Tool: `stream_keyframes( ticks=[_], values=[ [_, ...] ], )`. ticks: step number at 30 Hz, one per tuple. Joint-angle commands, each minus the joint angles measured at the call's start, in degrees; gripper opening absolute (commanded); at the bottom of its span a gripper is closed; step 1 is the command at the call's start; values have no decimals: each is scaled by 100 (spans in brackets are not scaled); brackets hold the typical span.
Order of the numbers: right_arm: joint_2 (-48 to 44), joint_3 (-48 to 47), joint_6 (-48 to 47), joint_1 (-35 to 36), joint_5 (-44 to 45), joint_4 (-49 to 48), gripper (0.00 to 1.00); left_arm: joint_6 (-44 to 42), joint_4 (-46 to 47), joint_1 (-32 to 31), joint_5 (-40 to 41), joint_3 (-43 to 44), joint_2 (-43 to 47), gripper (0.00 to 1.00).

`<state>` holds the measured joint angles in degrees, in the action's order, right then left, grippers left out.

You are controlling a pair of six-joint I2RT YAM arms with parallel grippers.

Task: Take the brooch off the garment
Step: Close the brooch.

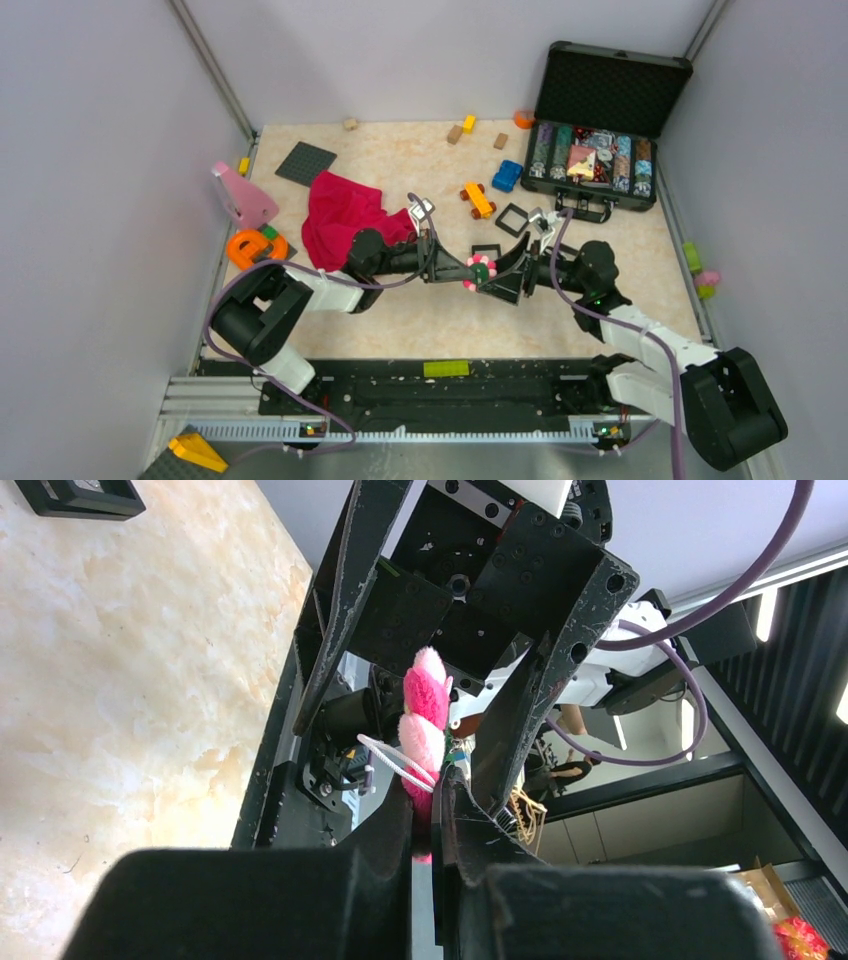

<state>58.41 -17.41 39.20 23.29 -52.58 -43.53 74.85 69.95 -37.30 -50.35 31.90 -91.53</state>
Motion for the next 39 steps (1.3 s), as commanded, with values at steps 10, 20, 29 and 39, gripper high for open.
stream_keyframes(
  ticks=[10, 20, 29, 39],
  values=[
    [39, -333, -74, 93, 22, -70, 76, -324, -82, -72, -84, 224, 95, 0],
    [170, -338, 100, 95, 139, 49, 68, -892, -812, -113, 91, 203, 425, 0],
    [186, -260, 125, 88, 166, 142, 60, -1100, -1159, -130, 137, 254, 576, 0],
    [233, -248, 182, 93, 128, 137, 43, -1116, -1094, -139, 166, 229, 614, 0]
  ],
)
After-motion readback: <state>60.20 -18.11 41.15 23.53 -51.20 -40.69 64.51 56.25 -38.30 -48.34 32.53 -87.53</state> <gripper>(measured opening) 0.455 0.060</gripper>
